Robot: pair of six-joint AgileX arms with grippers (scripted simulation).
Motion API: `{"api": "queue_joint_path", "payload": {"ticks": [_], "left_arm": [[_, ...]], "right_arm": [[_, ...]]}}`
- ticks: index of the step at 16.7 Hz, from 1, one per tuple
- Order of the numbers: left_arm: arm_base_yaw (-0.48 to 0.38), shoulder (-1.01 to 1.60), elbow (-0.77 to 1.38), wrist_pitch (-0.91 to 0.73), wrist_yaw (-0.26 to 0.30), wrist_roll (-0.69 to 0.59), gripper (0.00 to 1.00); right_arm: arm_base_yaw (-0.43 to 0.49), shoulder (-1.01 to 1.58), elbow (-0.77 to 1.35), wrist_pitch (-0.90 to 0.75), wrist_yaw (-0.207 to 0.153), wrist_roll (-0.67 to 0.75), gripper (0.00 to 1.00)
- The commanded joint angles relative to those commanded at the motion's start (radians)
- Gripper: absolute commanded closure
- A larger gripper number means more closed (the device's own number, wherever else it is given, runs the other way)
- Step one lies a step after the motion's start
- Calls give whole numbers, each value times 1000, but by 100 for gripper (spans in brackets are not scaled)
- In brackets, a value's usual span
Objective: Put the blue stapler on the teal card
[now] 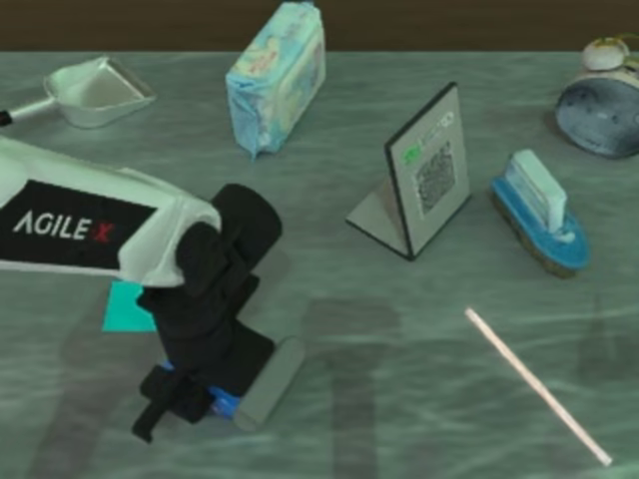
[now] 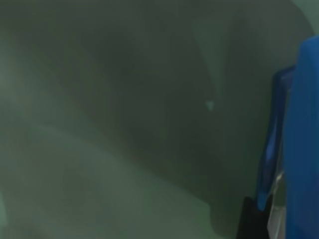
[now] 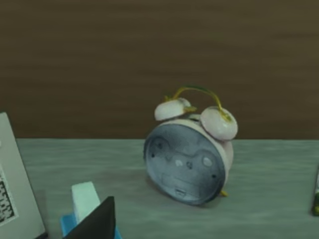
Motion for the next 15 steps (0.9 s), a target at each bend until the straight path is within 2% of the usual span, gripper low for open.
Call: {"api": "queue_joint_path", "payload": {"ticks": [7, 15], "left_arm": [[-2, -39, 29, -69, 0, -10, 100], [12, -193, 204, -412, 0, -21, 100]], "right_arm": [[0, 0, 0, 0, 0, 0, 0], [0, 0, 0, 0, 0, 0, 0]]}}
